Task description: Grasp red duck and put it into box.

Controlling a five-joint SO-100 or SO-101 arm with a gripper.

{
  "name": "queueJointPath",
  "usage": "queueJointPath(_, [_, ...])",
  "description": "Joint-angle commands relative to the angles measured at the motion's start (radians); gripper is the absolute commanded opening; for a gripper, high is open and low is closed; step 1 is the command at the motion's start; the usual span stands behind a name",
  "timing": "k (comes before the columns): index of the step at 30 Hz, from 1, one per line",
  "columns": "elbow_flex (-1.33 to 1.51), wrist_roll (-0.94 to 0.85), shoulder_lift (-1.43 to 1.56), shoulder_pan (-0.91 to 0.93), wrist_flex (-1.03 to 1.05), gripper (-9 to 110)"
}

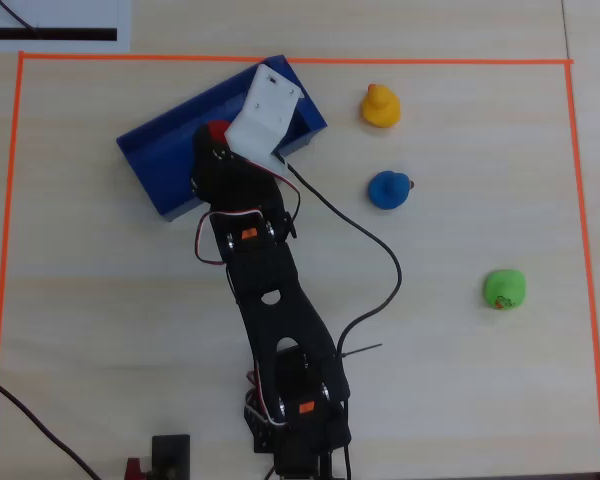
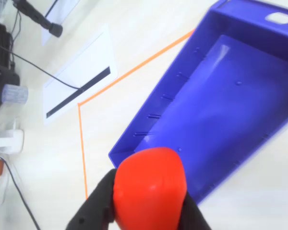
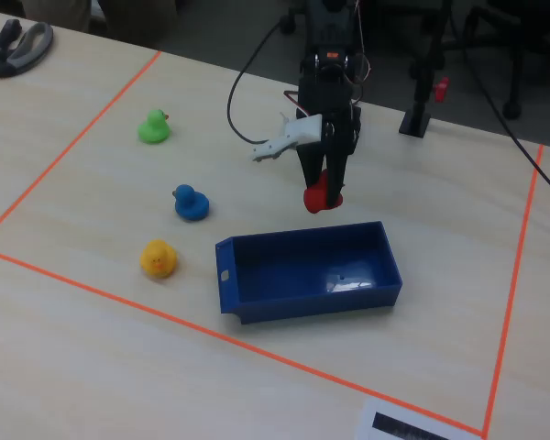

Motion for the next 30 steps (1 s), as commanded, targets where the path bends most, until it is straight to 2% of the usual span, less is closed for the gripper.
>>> queueJointPath(1, [-0.071,-0.038,-0.101,-0.017,-0.063,0])
queueJointPath(6, [-0.16,-0.049,-0.287,-0.04,-0.109,2])
queueJointPath(12, [-0.313,-0.169,-0.442,-0.043,0.097,16])
queueJointPath(19, [-0.373,-0.224,-0.495,0.026,0.156,28])
queueJointPath(22, [-0.383,-0.216,-0.451,0.061,0.16,25])
queueJointPath(27, [-0.364,-0.209,-0.206,0.152,0.216,2])
queueJointPath(30, [-0.293,-0.267,-0.009,0.189,0.275,0])
